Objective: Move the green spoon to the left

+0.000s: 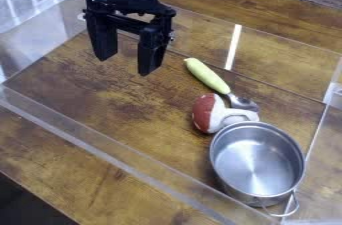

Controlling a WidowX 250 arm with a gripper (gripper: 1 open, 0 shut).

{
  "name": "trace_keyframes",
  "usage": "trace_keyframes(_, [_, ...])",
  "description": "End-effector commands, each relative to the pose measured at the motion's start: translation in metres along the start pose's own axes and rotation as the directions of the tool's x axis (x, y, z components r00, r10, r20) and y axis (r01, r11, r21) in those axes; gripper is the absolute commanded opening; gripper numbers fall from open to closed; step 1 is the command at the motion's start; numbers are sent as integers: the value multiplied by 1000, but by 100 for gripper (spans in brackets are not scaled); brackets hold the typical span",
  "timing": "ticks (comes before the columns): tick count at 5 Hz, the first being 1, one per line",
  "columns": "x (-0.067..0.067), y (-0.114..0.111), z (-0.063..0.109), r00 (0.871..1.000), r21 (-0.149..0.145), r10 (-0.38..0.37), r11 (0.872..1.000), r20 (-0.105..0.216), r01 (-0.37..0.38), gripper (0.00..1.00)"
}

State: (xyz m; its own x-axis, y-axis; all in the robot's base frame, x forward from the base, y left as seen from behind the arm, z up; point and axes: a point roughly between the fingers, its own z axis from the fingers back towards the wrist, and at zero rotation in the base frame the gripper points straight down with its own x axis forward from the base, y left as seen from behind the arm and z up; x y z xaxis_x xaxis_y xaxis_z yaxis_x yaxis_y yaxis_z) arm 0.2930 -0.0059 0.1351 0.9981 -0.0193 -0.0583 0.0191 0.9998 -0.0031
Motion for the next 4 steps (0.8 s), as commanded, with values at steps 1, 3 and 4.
trace_keyframes(1, [-3, -1, -13, 999, -4, 8, 1000, -41, -8, 100])
trace_keyframes(3, [23, -15, -20, 955, -5, 296, 955, -31, -296, 100])
trace_keyframes(4, [40, -21, -22, 881, -26, 474, 880, -8, -474, 100])
